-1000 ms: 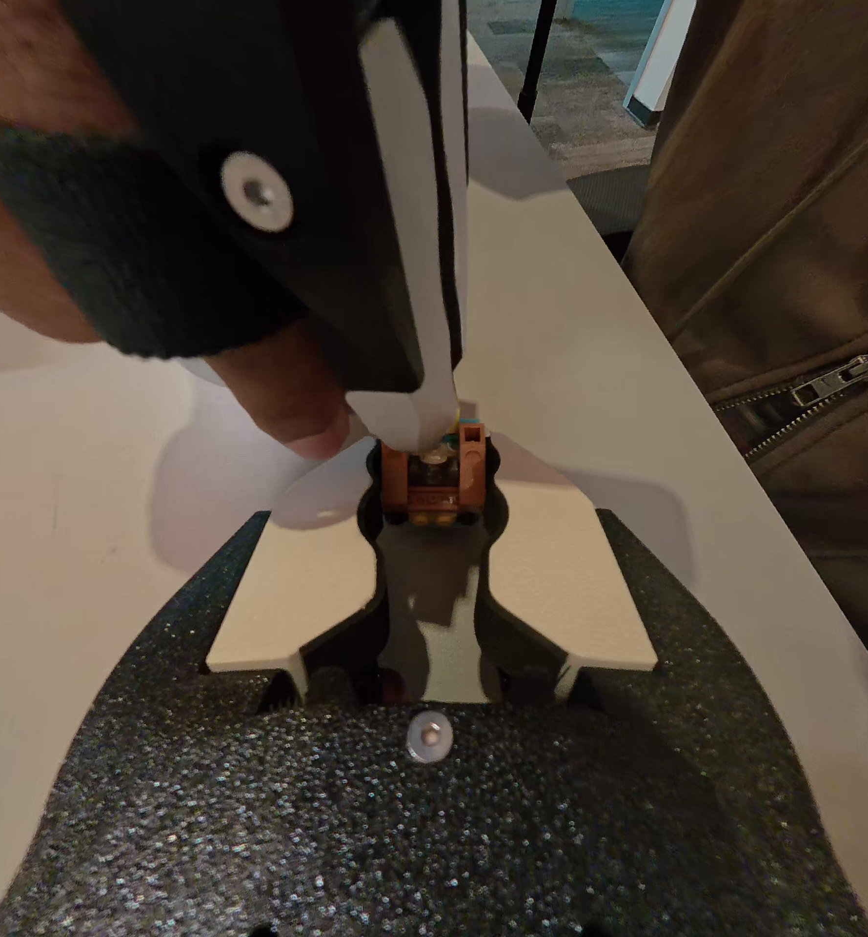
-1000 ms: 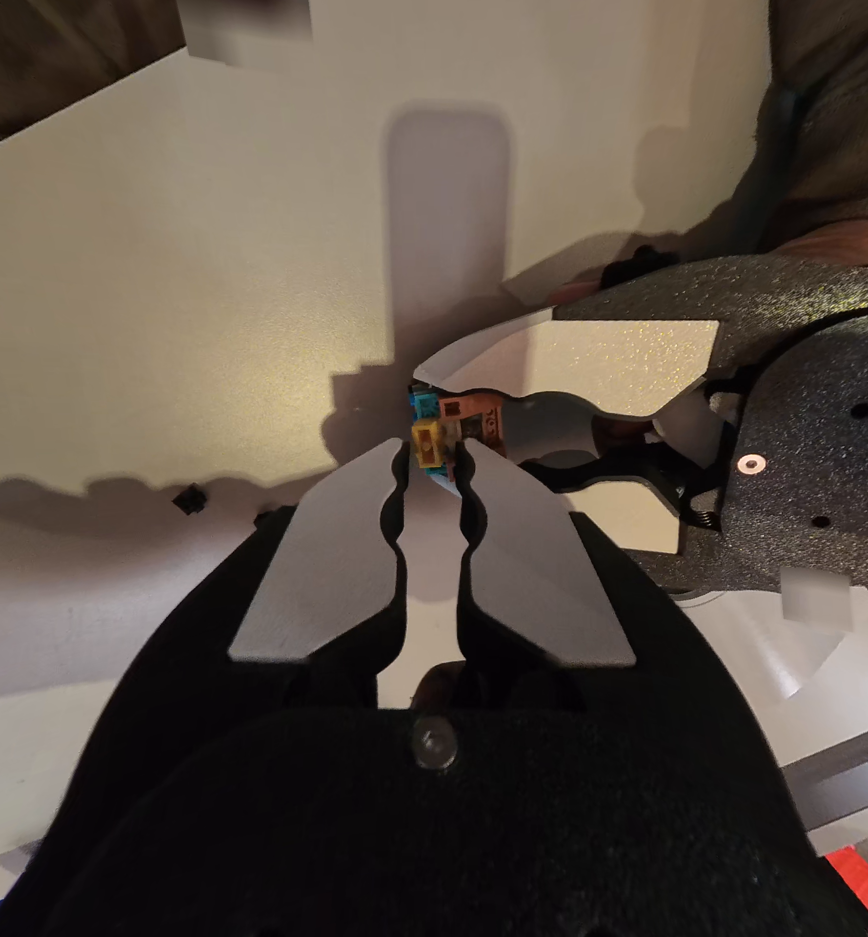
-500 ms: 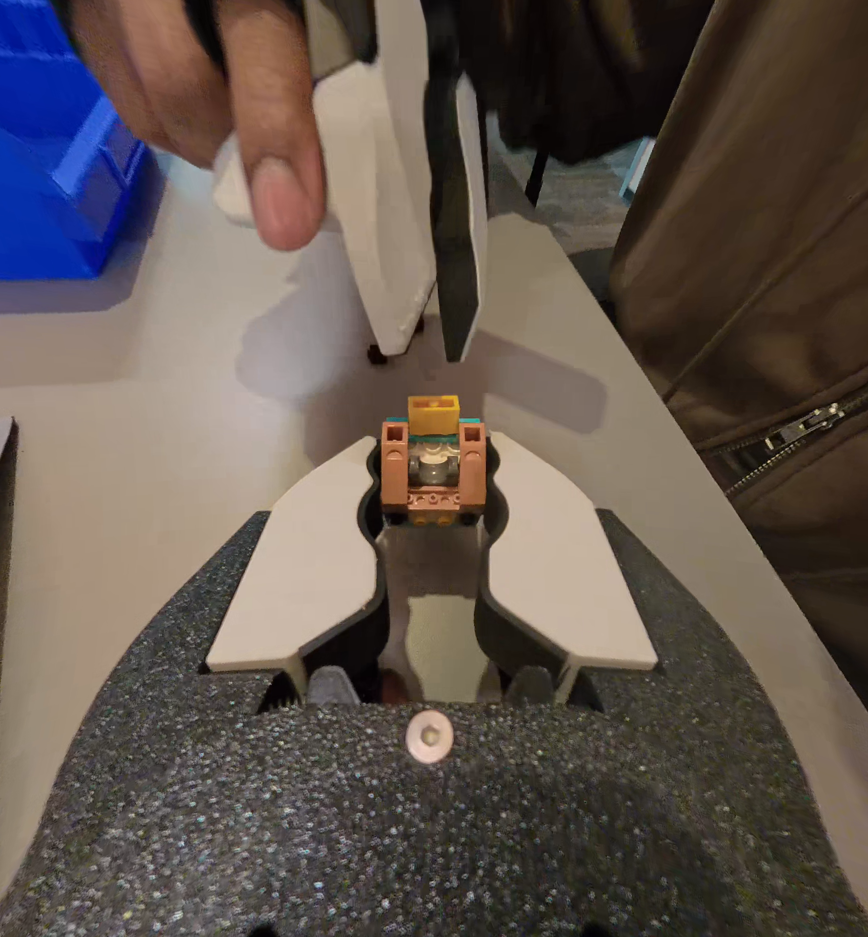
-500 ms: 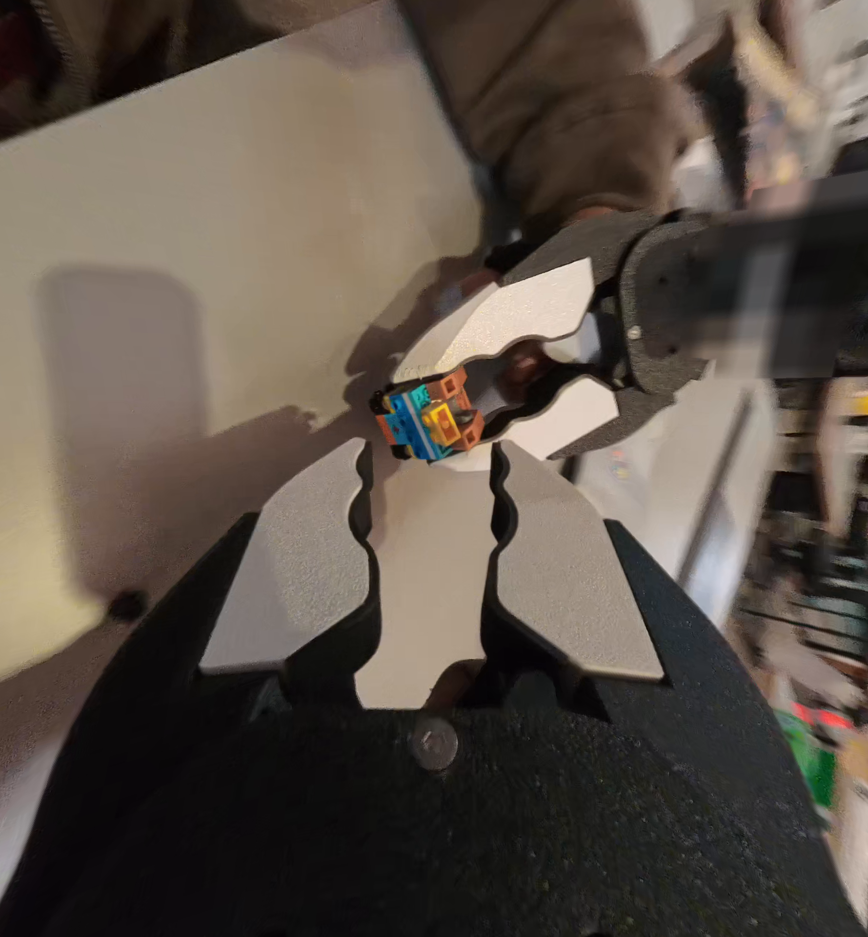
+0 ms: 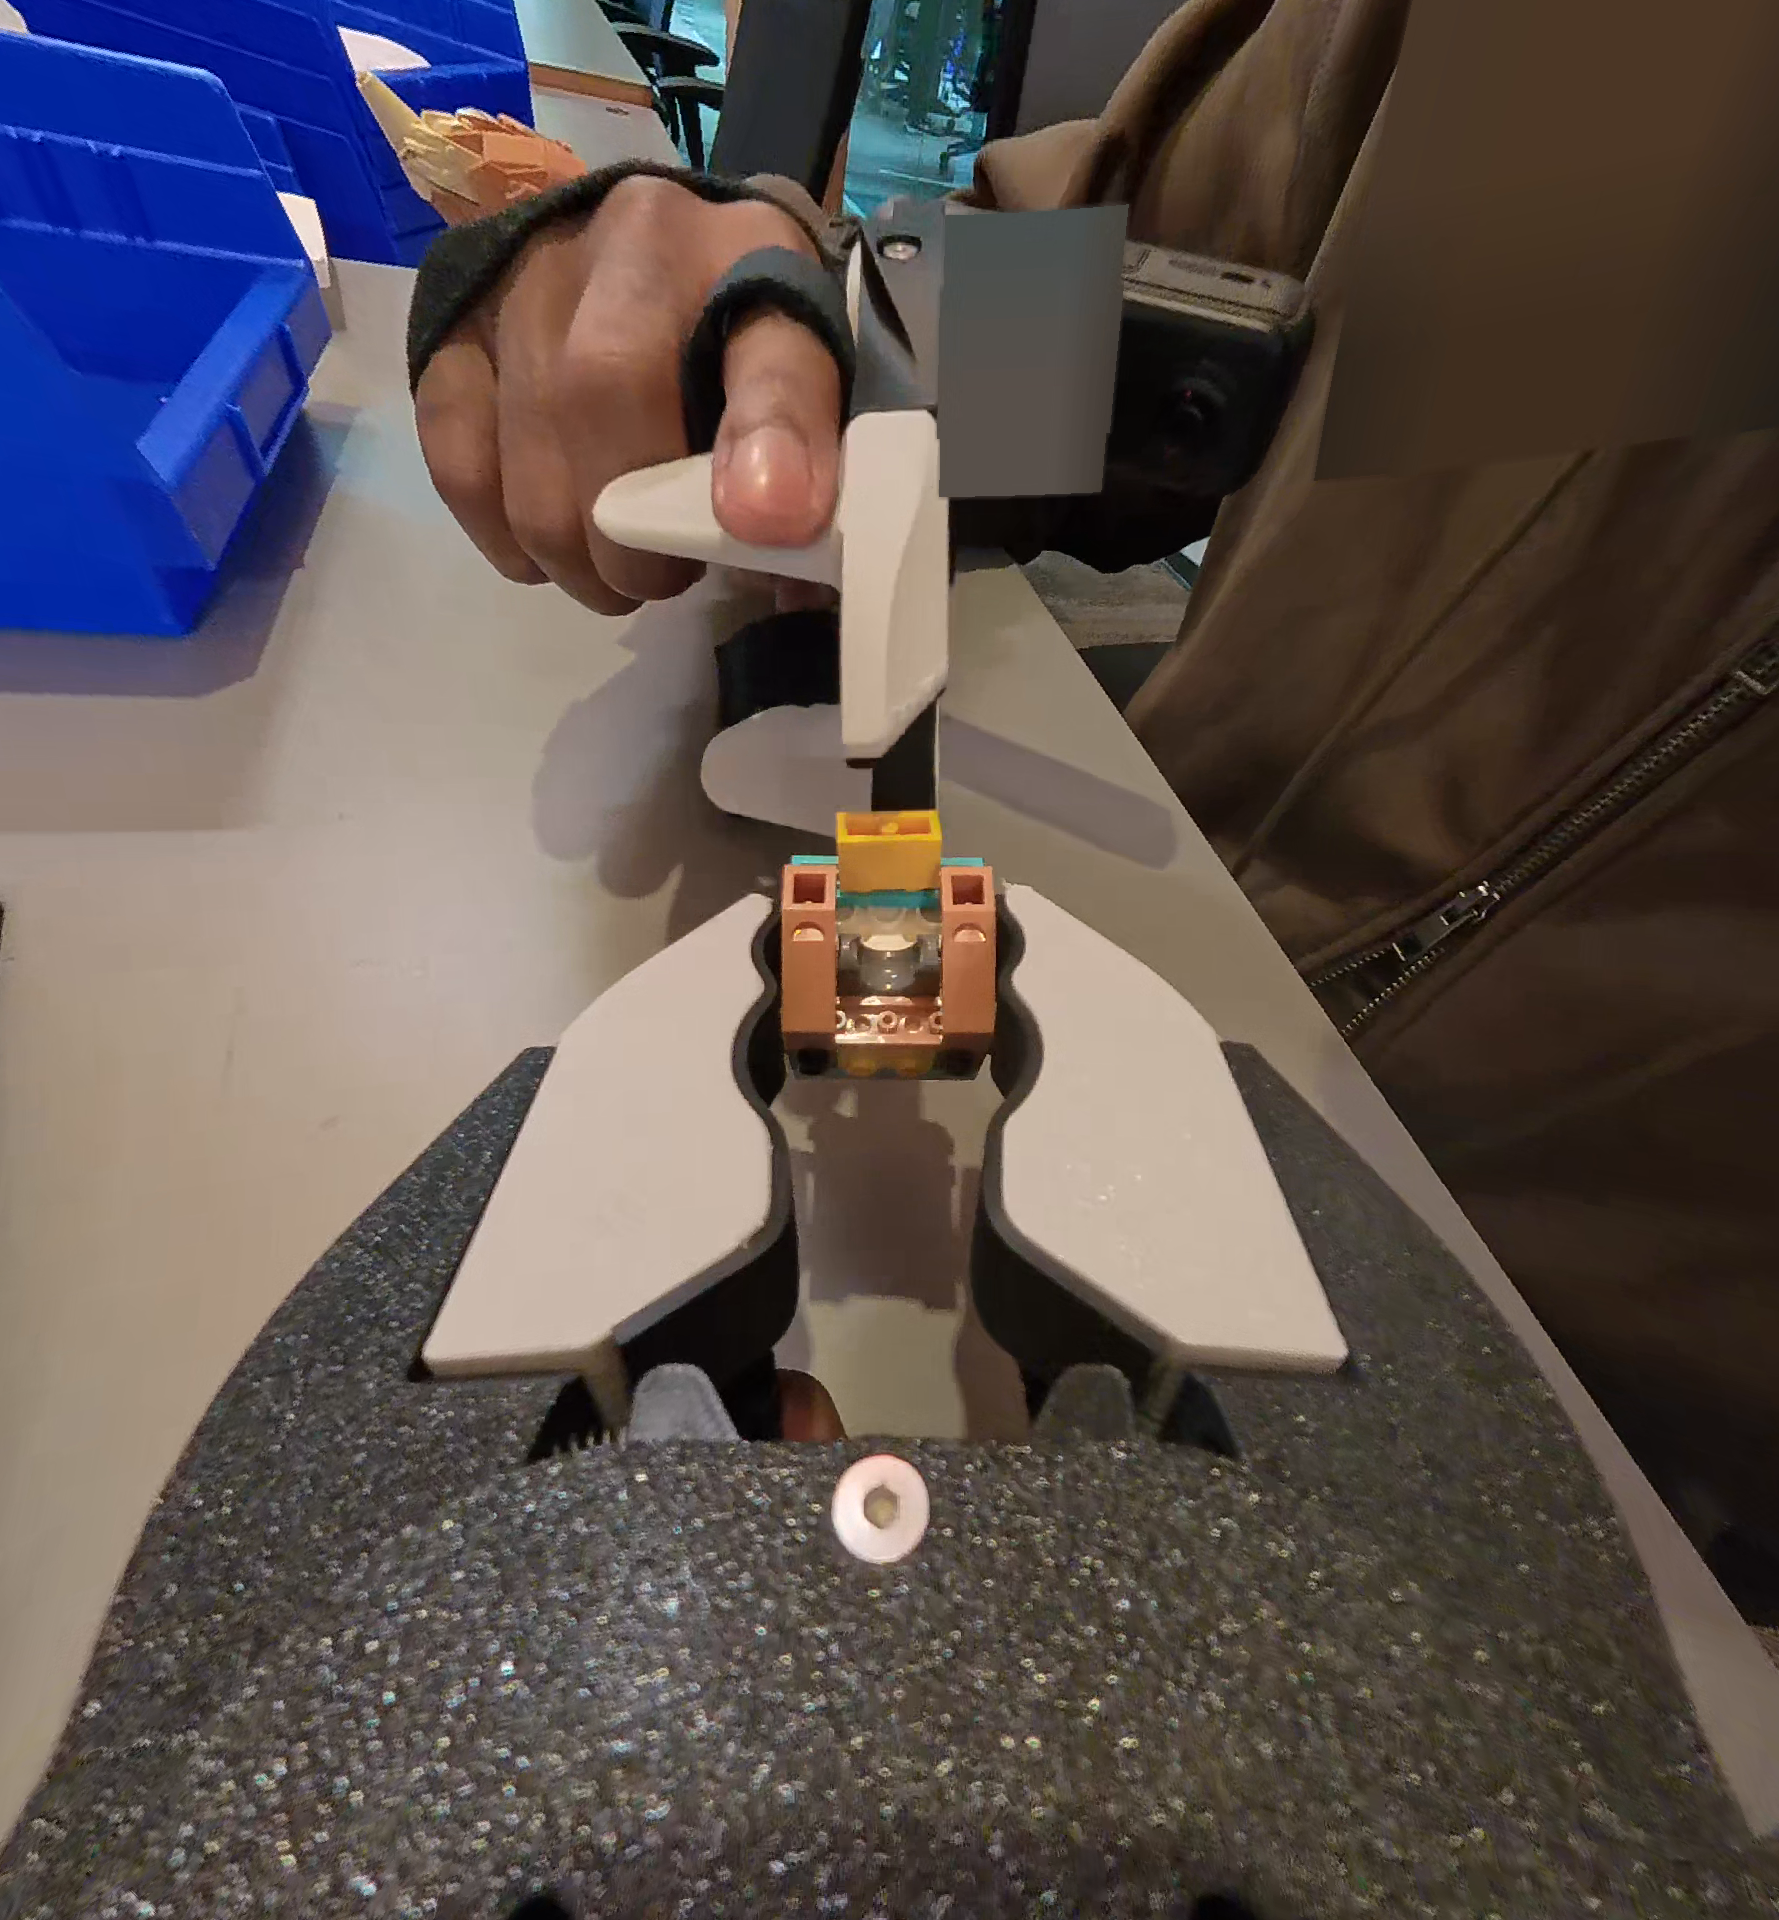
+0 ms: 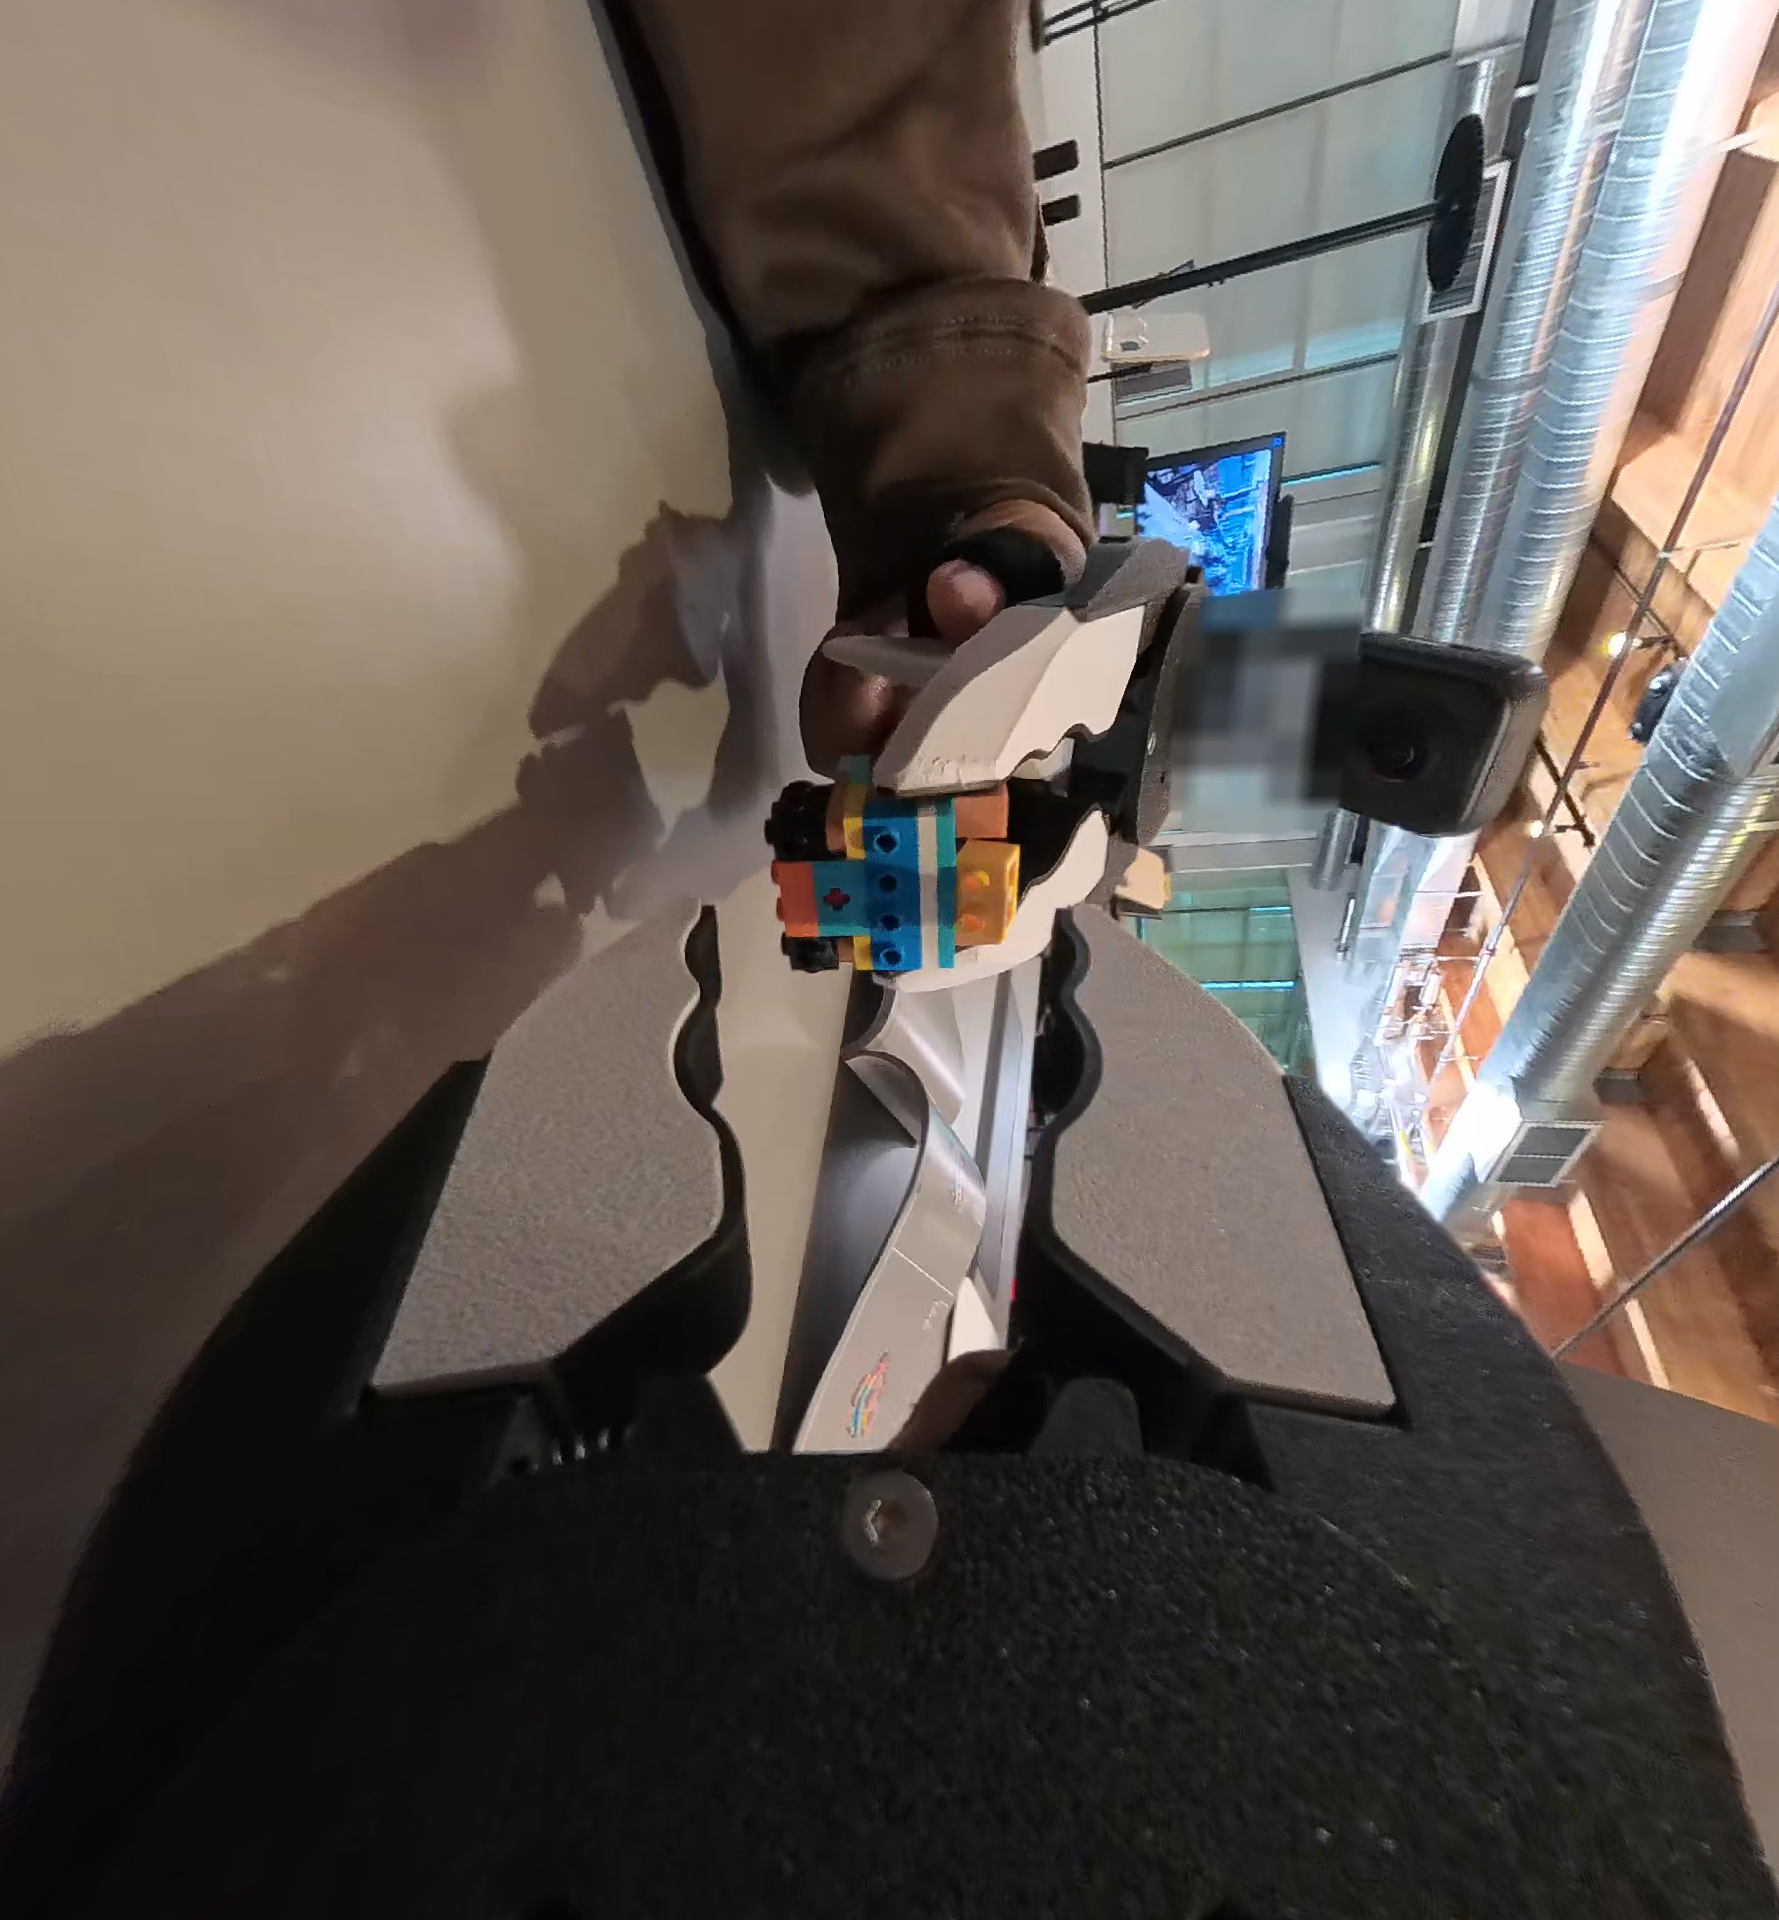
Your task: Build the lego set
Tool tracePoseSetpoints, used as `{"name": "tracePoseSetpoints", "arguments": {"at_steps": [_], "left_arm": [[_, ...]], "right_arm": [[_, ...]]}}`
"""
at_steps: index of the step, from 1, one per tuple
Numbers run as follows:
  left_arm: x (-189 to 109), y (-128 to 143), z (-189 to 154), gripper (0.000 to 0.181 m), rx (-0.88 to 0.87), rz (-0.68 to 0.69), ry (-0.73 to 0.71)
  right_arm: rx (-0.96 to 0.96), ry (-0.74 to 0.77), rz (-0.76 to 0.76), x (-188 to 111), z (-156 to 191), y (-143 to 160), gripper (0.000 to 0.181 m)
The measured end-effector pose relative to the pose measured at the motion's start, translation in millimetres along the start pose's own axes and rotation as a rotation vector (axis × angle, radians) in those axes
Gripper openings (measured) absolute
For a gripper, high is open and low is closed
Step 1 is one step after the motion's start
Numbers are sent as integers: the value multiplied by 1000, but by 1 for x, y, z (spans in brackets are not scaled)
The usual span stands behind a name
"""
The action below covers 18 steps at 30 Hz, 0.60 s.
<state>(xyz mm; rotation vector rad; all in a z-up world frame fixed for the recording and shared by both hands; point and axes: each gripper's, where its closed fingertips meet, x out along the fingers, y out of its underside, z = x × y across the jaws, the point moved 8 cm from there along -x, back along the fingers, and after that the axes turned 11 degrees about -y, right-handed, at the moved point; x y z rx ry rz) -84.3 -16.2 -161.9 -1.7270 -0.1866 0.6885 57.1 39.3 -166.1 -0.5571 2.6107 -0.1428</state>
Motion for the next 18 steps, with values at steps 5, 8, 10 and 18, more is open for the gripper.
{"name": "tracePoseSetpoints", "arguments": {"at_steps": [5, 8, 10, 18], "left_arm": [[3, 2, 0, 37, -5, 22, 6], [5, 3, -1, 37, -7, 33, 10], [6, 3, -2, 37, -12, 34, 17], [11, 4, -4, 37, -24, 65, 33]], "right_arm": [[6, 6, -5, 2, -3, 0, 61], [-9, -6, -2, 6, -2, -2, 59], [-23, -13, 9, 9, -1, -3, 56], [-20, -66, 13, 16, 3, -3, 47]]}}
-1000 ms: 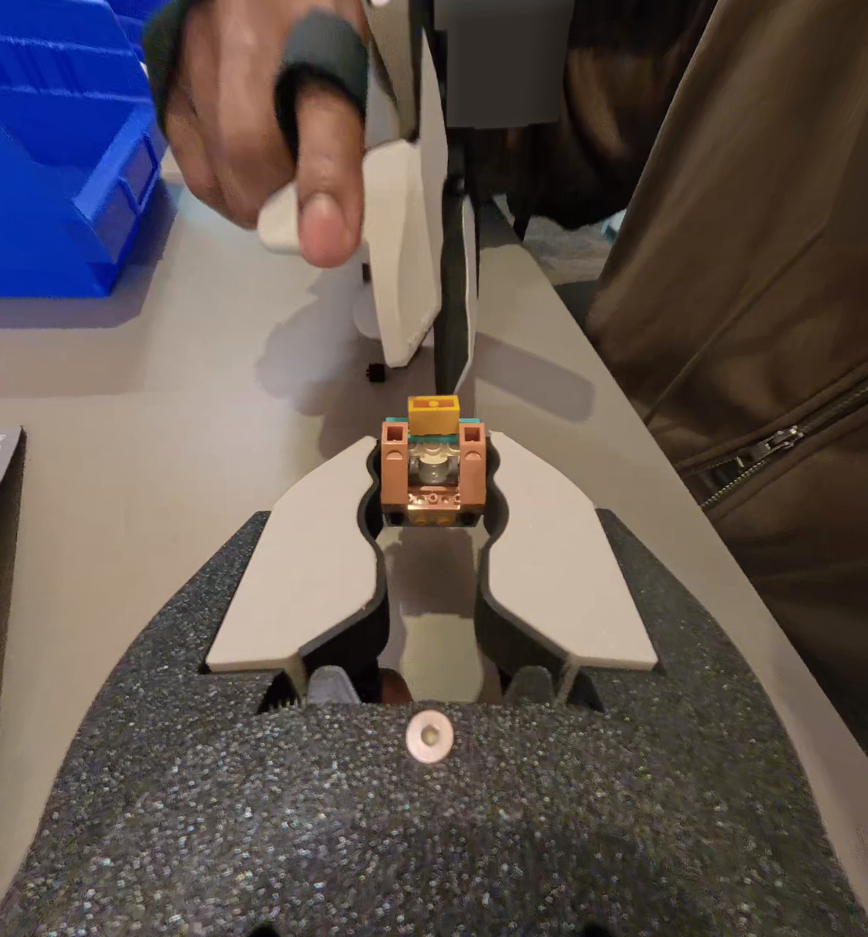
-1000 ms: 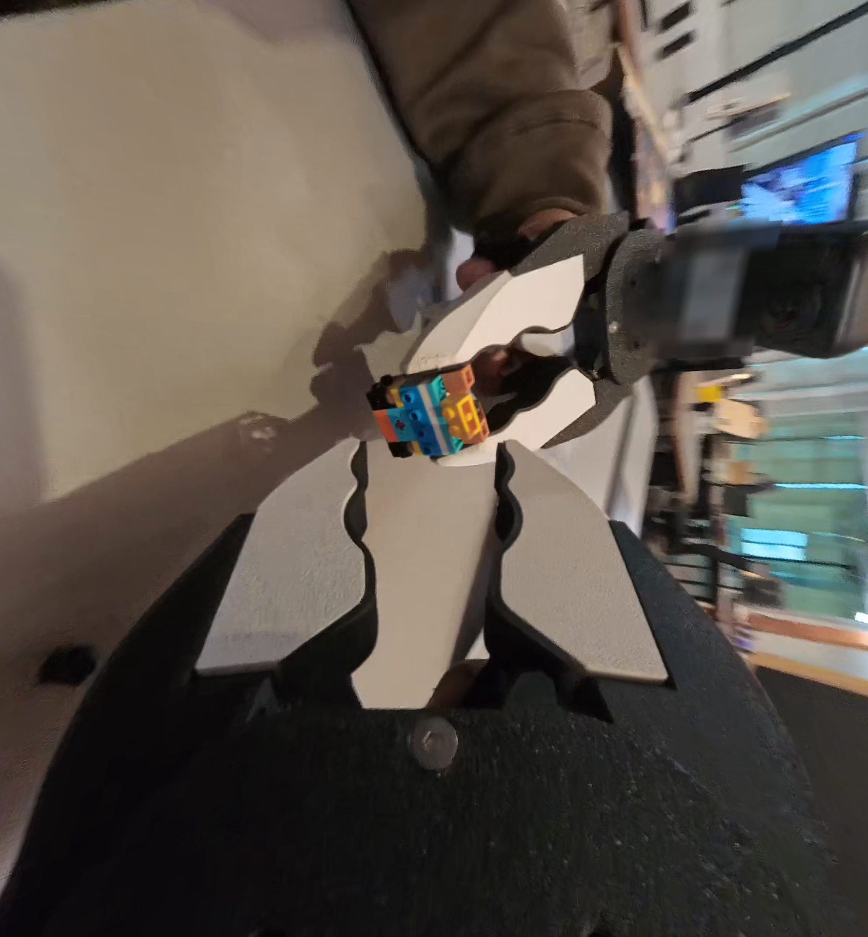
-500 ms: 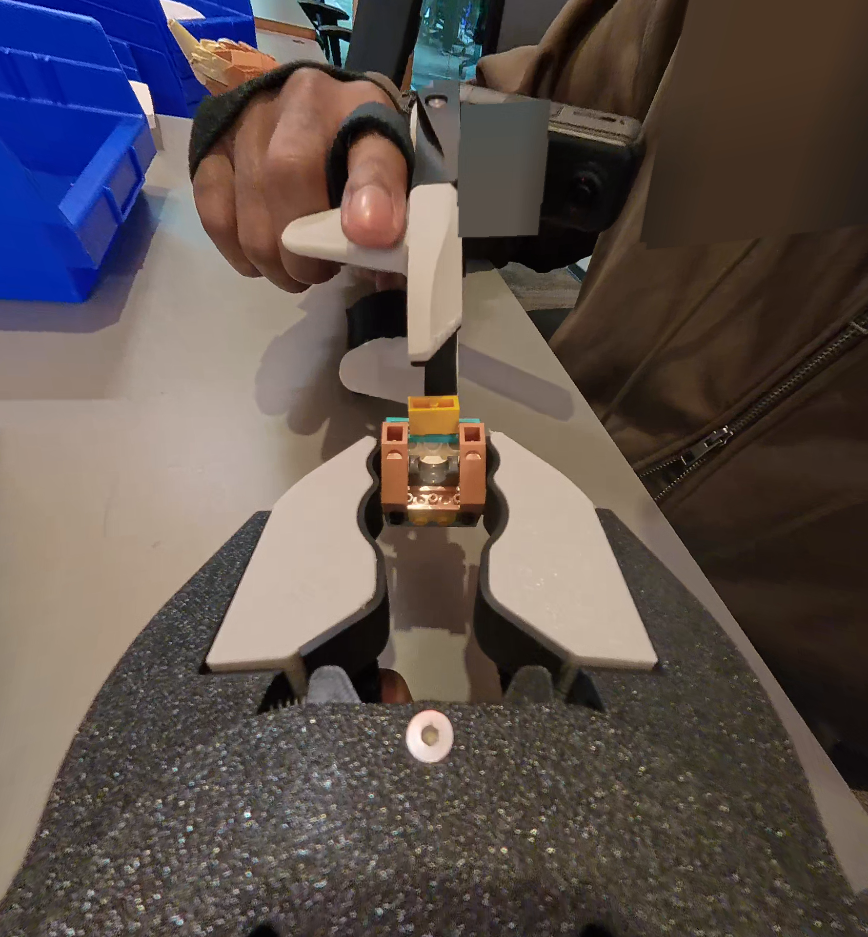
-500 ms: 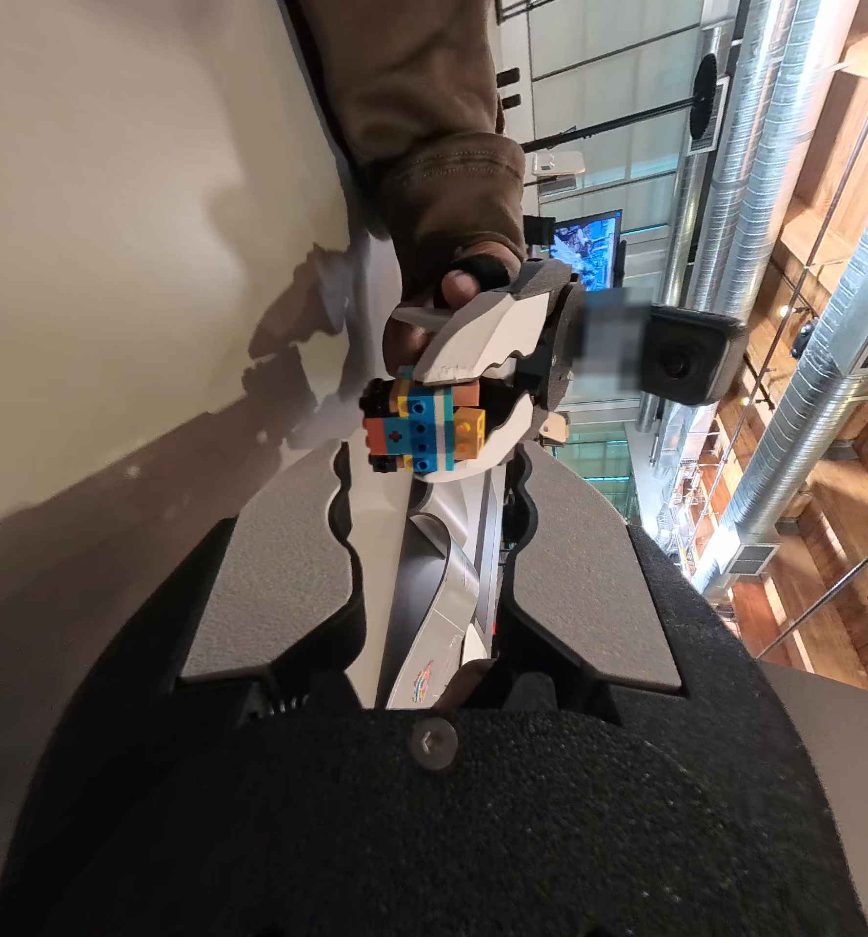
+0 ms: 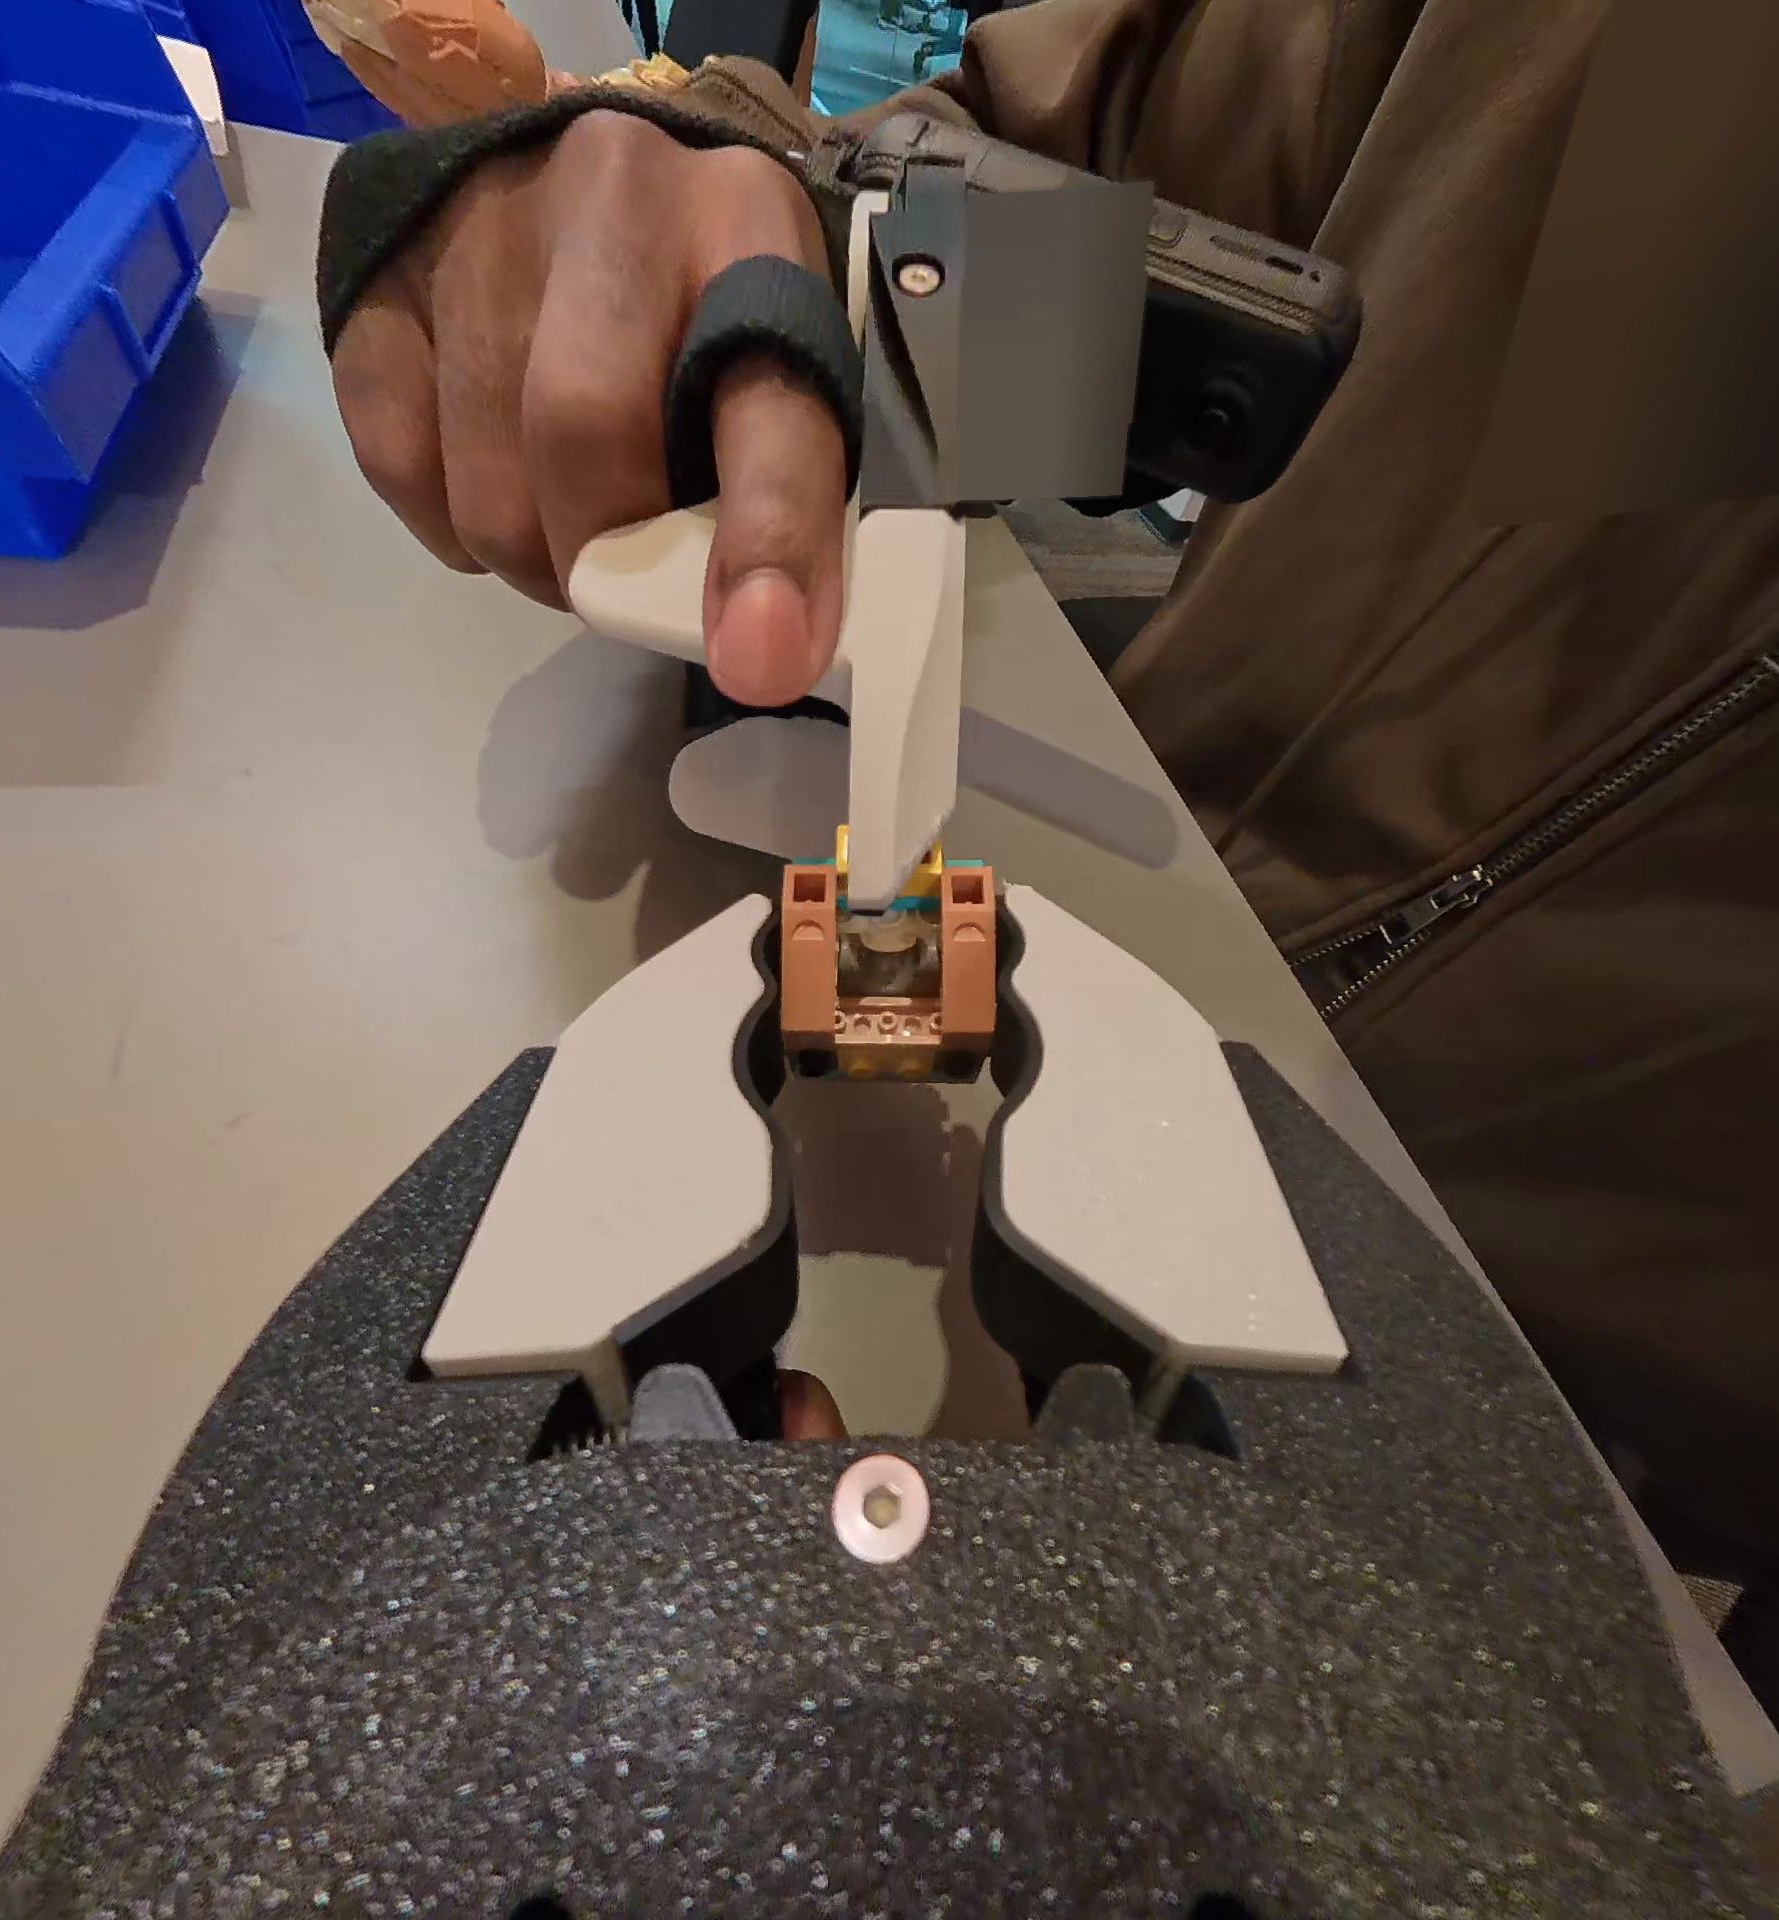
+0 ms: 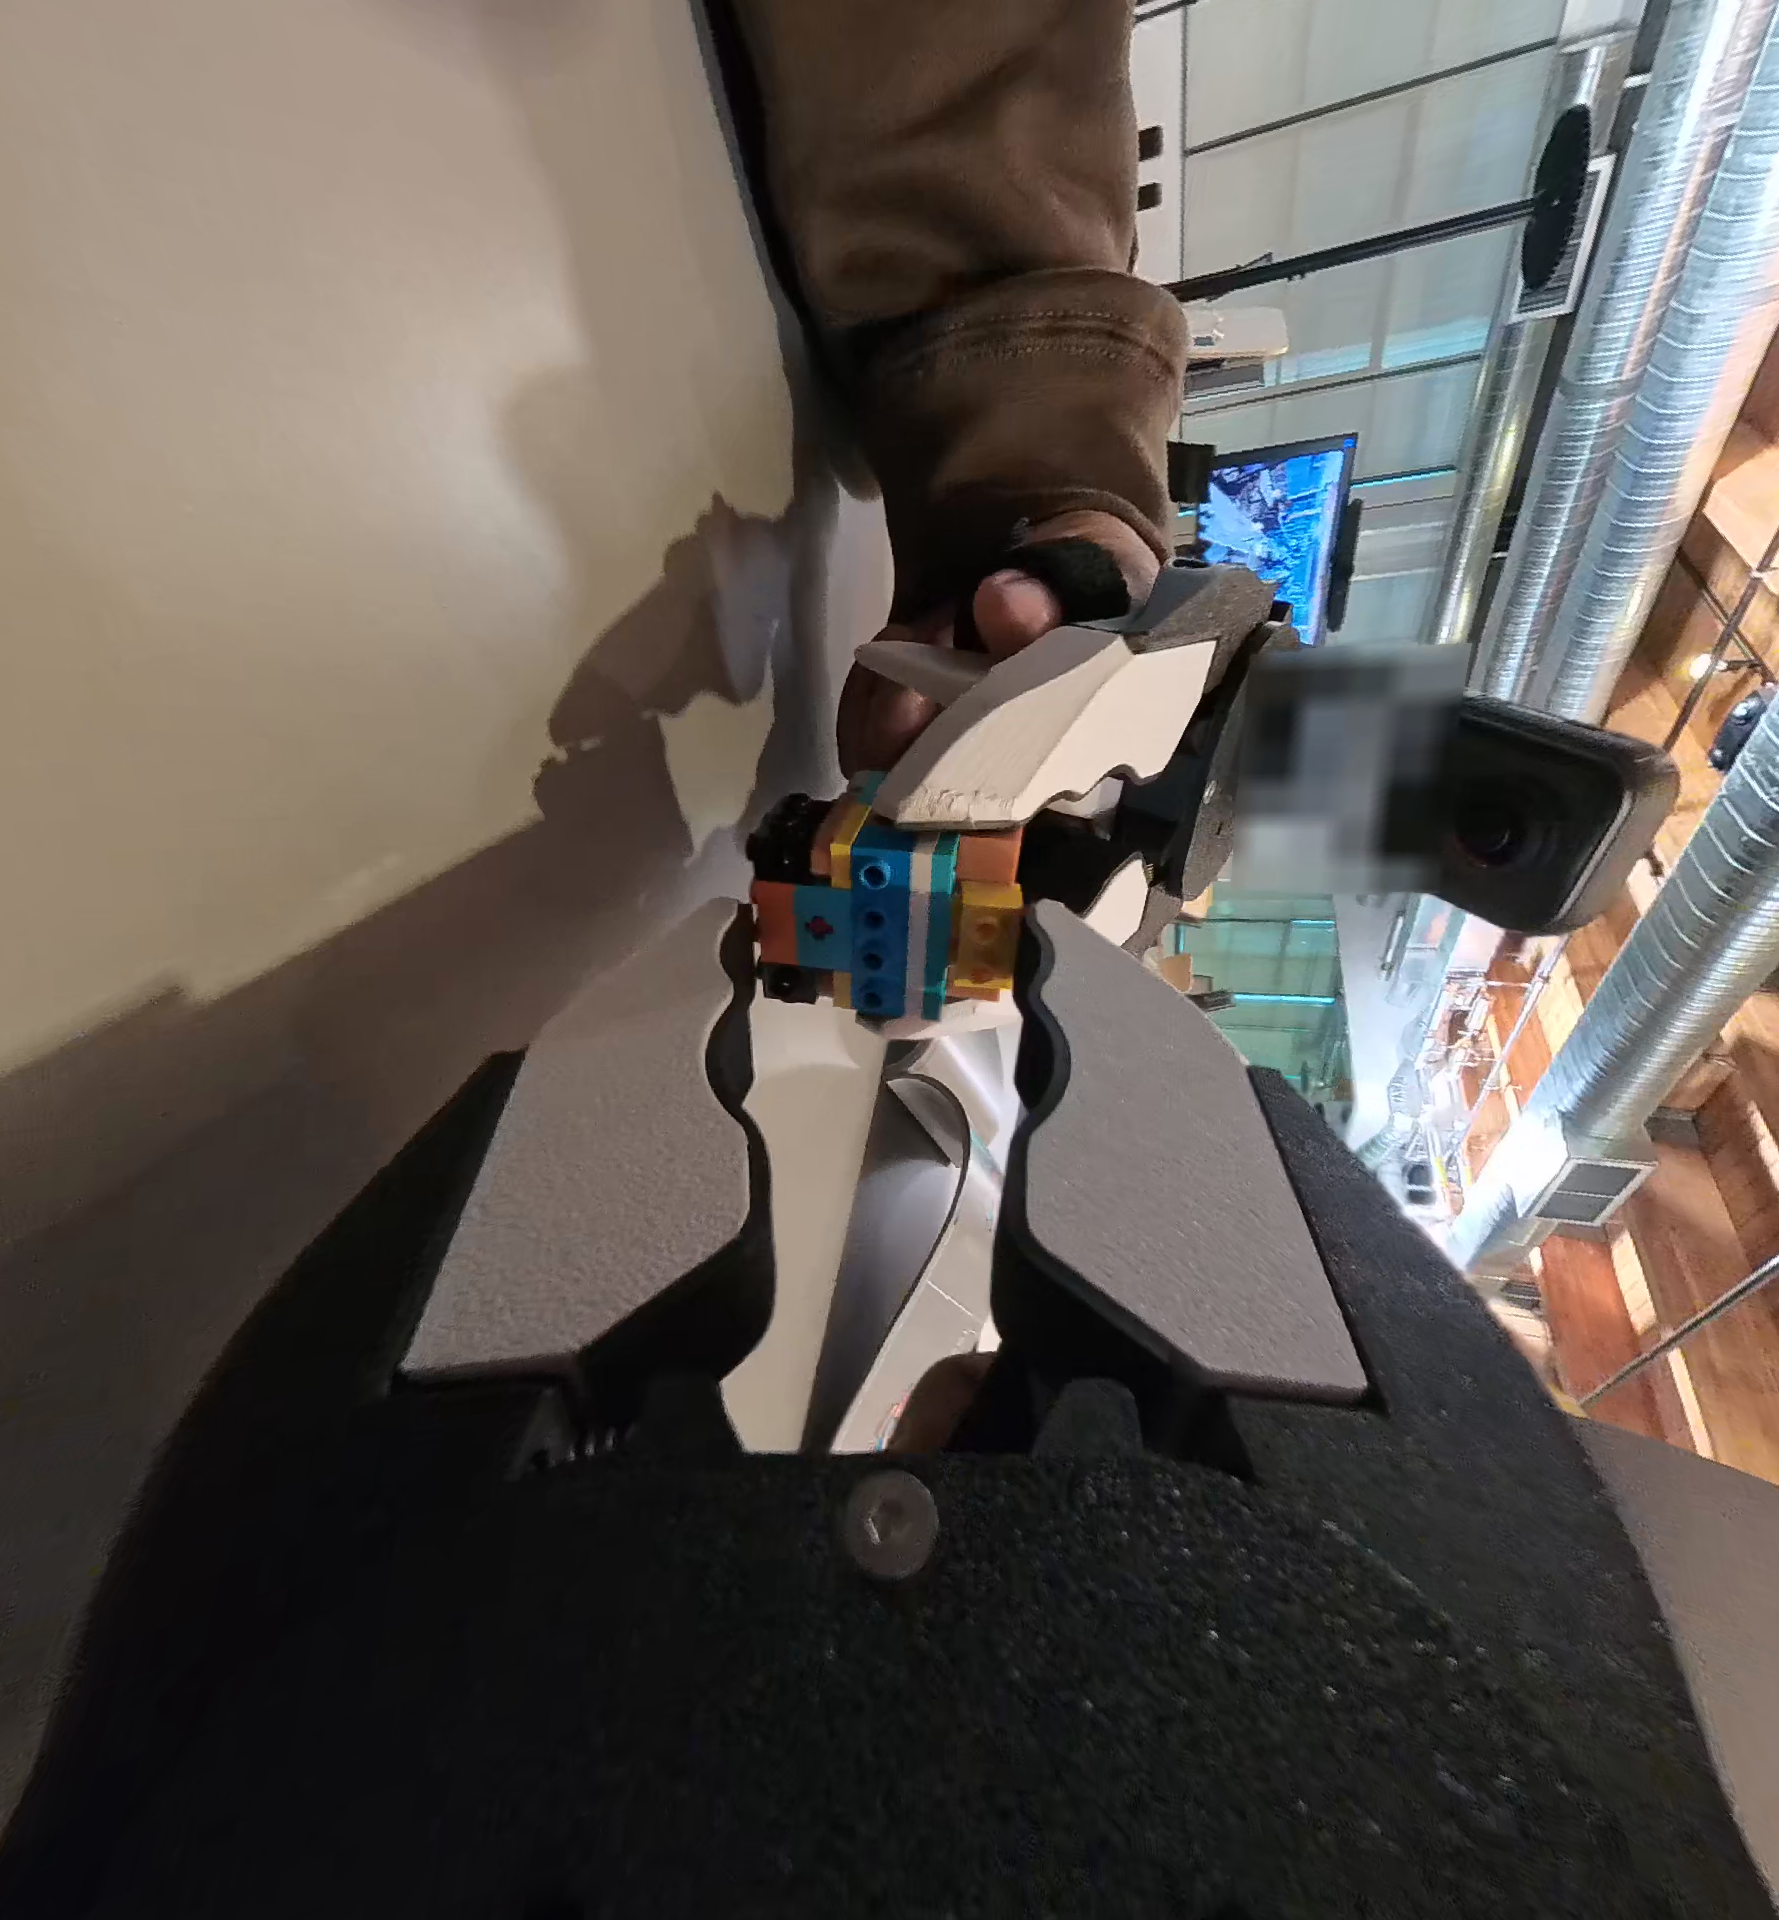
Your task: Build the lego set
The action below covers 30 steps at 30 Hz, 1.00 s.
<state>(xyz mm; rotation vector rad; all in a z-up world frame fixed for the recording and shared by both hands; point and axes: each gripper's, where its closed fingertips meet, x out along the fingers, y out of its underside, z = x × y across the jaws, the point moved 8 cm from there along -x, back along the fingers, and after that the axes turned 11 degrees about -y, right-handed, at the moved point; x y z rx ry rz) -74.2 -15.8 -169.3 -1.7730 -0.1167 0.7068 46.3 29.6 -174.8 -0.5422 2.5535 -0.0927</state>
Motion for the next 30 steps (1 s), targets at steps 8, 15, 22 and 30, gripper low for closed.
{"name": "tracePoseSetpoints", "arguments": {"at_steps": [8, 15, 22, 30], "left_arm": [[0, 1, 2, 37, -17, -10, -4], [0, 2, 4, 37, -33, -32, -4], [-3, 0, 5, 37, -62, -83, 4], [-4, 1, 7, 37, -73, -107, 11]], "right_arm": [[27, -7, 1, 2, 0, 2, 47], [52, -11, 12, 2, -2, 3, 46], [76, 13, 20, 1, -6, 3, 46], [91, 5, 20, 1, -7, 4, 46]]}}
